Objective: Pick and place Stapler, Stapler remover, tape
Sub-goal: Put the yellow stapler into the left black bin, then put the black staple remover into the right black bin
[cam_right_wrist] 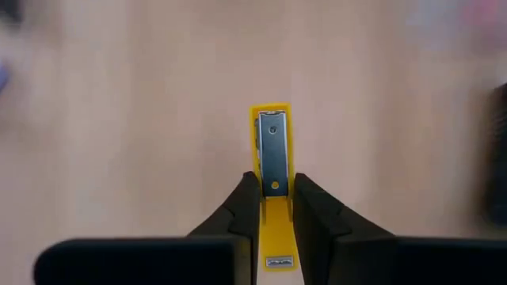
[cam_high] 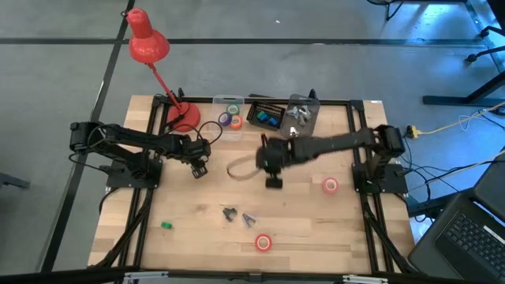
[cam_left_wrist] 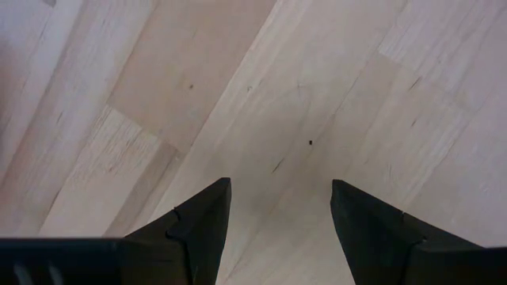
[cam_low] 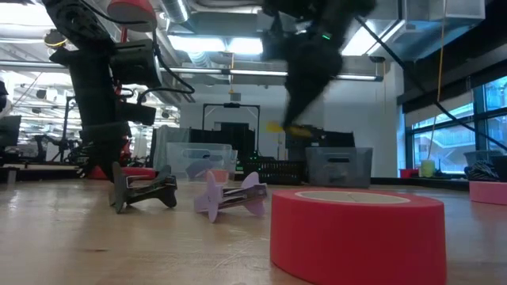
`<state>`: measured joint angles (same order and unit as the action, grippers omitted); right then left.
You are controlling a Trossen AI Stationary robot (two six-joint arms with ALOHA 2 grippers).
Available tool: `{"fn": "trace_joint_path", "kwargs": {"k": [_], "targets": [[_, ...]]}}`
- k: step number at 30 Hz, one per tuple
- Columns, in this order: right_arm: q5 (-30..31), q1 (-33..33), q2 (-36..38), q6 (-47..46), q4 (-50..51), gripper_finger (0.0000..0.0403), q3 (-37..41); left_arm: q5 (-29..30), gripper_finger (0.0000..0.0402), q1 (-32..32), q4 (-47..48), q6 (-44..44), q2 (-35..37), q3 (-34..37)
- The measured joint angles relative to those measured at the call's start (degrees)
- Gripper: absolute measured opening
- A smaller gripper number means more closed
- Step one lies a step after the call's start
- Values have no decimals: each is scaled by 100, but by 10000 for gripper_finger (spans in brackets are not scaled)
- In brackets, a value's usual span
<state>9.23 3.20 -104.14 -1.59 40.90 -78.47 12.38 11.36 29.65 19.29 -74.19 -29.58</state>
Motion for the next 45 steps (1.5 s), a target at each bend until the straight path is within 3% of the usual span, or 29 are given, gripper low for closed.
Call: {"fn": "trace_joint_path", "kwargs": {"k": [7, 16, 24, 34, 36, 42, 45], "targets": [[-626, -1504, 11, 1397, -167, 47, -829, -2, 210, 0, -175, -4, 0, 0], [-1734, -3235, -333, 1620, -888, 47, -864, -1, 210, 0, -741, -257, 0, 0], [-2000, -3883, -1215, 1705, -1330, 47, -864, -1, 210, 2, -1193, -335, 0, 0], [-1992, -4157, -1839, 1683, -1417, 48, -862, 10, 210, 2, -1237, -356, 0, 0], [-1993, -4157, -1839, 1656, -1435, 71, -862, 9, 210, 2, -1237, -358, 0, 0], [-2028, -4155, -1604, 1228, -1314, 213, -862, 11, 210, 1, -1237, -358, 0, 0], [-2026, -4147, -1453, 1216, -1233, 263, -862, 13, 210, 1, -1237, -357, 0, 0]]}}
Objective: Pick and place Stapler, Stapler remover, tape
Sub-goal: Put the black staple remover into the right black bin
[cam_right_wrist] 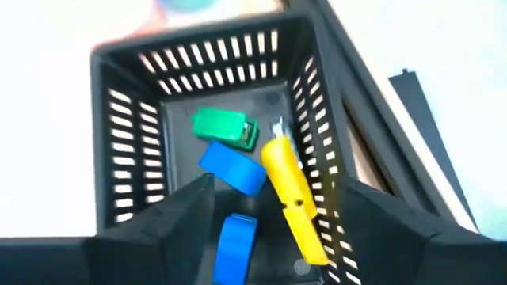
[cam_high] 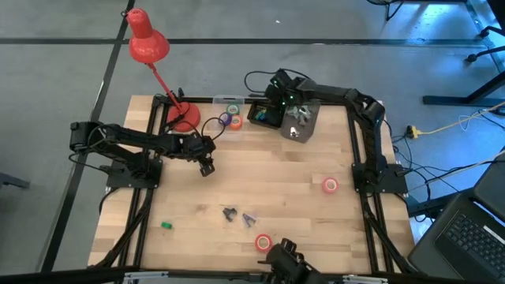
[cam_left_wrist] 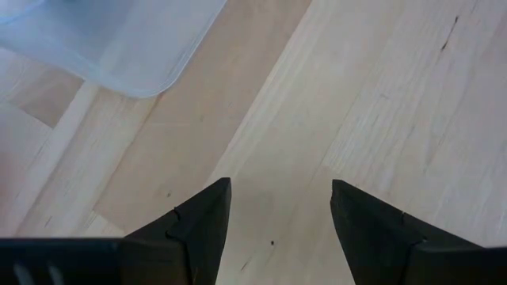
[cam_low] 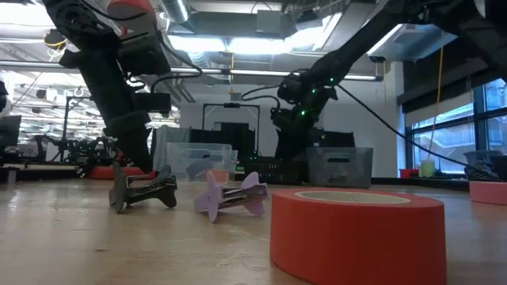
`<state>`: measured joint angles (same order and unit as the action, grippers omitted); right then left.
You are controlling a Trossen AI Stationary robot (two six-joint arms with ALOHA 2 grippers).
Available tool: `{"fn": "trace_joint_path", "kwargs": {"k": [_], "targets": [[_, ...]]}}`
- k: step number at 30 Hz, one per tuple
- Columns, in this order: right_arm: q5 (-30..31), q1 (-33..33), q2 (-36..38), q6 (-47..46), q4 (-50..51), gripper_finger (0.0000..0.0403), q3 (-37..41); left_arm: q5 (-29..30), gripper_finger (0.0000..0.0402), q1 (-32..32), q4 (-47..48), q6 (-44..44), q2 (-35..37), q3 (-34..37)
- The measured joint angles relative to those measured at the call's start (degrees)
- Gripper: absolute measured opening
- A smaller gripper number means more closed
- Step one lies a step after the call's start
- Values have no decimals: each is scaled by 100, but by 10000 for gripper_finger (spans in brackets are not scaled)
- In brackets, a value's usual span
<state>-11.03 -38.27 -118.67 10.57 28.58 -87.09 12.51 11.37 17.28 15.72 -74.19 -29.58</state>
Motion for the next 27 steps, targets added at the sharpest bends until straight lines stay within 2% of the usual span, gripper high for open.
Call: {"fn": "trace_joint_path", "kwargs": {"k": [4, 8, 11, 16, 20, 27], "targets": [[-138, 81, 315, -173, 15, 291, 0, 0, 210, -2, -2, 1, 0, 0], [-892, 348, 643, -290, 187, 288, 0, -166, 210, -44, -188, 83, 0, 0], [-1466, 714, 878, -276, 448, 280, 0, -596, 210, -190, -538, 81, 2, 0], [-1873, 1455, 1119, -111, 1038, 267, 24, -1558, 210, -656, -1446, 37, 3, 0], [-2016, 2161, 1176, -130, 1459, 259, 28, -2127, 210, -1181, -1972, -290, 4, 0], [-1841, 3358, 1176, -562, 1361, 246, 31, -2036, 210, -1916, -2099, -887, 6, 0]]}}
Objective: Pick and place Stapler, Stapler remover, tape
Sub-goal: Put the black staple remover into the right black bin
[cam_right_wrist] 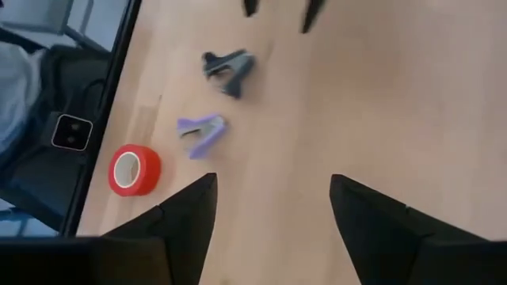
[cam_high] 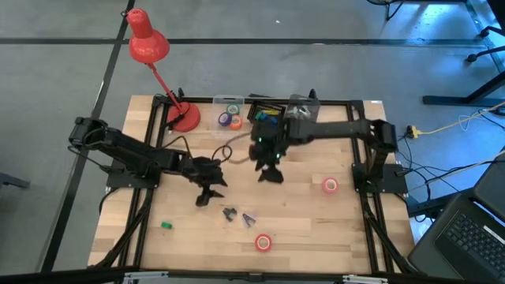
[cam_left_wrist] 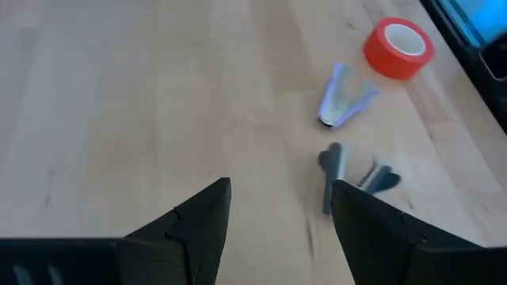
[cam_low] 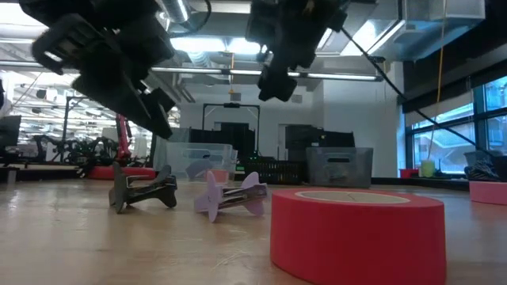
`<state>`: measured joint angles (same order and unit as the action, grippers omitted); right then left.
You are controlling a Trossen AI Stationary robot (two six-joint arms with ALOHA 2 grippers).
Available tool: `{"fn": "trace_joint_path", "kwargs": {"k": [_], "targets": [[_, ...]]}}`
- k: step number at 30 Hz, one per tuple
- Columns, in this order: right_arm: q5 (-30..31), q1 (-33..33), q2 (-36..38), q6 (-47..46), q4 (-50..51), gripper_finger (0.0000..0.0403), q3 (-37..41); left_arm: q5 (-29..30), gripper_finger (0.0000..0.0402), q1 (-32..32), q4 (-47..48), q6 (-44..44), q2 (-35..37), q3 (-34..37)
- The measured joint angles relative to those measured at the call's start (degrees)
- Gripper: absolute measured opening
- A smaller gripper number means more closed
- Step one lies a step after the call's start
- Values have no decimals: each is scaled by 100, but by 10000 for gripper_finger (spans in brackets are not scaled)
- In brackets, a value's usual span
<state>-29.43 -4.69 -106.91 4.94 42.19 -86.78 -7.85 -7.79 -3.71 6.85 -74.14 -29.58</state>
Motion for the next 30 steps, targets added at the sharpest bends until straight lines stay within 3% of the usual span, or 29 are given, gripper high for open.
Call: {"fn": "trace_joint_path", "kwargs": {"k": [5, 9, 18, 30], "targets": [[521, 582, 0, -297, -171, 235, 0, 127, 210, -242, -418, -17, -257, 0], [878, 795, 0, -488, -210, 226, 0, -135, 210, -285, -869, -139, -711, -41], [885, 881, 0, -681, -42, 218, 0, -398, 210, -308, -917, -556, -1497, -517], [888, 992, 0, -904, -15, 217, 0, -712, 210, -306, -833, -470, -1590, -535]]}}
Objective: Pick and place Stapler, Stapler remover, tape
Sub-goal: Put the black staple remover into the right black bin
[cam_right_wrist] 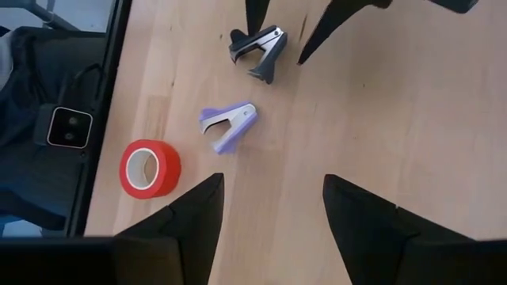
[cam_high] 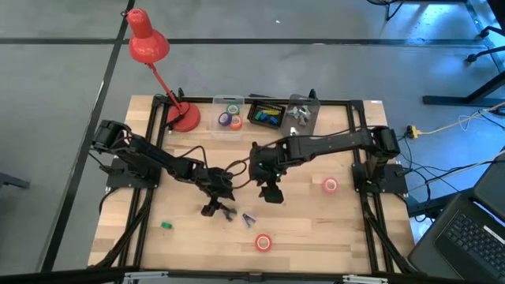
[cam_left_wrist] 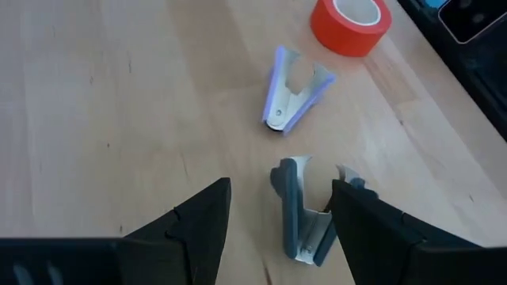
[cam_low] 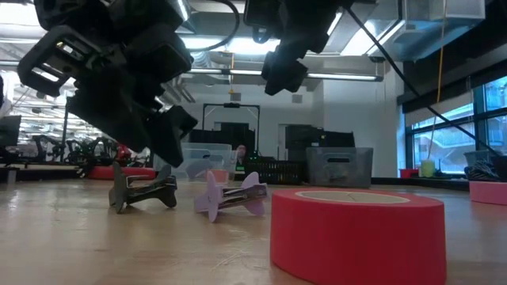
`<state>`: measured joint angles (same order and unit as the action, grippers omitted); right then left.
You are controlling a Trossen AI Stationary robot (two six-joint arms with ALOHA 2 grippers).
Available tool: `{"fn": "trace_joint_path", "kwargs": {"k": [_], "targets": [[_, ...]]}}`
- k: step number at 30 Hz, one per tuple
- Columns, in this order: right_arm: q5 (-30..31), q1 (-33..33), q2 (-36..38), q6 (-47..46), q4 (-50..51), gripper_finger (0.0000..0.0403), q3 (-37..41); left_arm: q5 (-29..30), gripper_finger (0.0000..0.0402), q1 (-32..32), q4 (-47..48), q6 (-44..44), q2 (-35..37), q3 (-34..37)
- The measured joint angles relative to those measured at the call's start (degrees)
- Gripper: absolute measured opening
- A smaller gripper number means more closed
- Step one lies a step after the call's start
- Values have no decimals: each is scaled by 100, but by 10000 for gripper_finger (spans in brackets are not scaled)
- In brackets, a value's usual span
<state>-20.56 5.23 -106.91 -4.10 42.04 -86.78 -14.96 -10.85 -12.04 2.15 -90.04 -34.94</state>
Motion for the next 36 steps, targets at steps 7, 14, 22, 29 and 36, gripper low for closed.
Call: {"fn": "trace_joint_path", "kwargs": {"k": [7, 14, 22, 29, 36], "targets": [[150, 68, 0, -62, -117, 217, 0, 0, 197, 0, 24, -79, 0, 0], [151, 64, 0, -85, -205, 217, 0, -20, 163, 0, -1, -49, -237, 0], [151, 64, -1, -20, -303, 217, 2, -45, 149, 0, -8, -115, -558, -288], [151, 64, -2, -2, -316, 217, 2, -370, 109, 0, 293, -356, -645, -363], [348, 57, -2, 4, -343, 217, 2, -661, 6, 33, 237, -474, -614, -365]]}}
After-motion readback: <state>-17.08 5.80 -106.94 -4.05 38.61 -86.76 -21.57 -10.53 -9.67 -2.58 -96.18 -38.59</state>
